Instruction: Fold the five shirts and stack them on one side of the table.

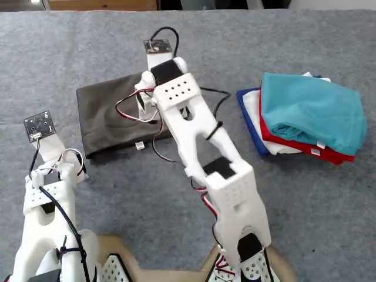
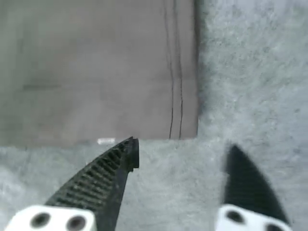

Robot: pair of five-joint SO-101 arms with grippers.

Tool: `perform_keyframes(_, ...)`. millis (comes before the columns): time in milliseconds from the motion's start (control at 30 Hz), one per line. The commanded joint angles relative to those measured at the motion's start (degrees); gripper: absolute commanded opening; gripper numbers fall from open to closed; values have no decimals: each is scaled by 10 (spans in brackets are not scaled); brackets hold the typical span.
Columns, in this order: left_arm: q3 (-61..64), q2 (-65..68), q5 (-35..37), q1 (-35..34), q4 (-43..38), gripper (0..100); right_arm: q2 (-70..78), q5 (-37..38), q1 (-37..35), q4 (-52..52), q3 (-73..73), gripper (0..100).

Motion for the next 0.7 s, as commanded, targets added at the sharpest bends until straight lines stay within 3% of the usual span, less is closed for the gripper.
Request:
perform_keyframes(0, -1, -11, 8, -4, -7, 29, 38, -39, -13, -7, -62, 382)
perform_keyframes(167, -1, -11, 8, -4, -8, 29, 153, -104, -16, -8, -167, 385)
perform_keyframes(533, -1, -11, 7, -3, -6, 29, 390, -108, -16, 23, -471, 376)
perform_keyframes(667, -1, -11, 7, -3, -6, 29, 419, -105, -13, 49, -527, 220)
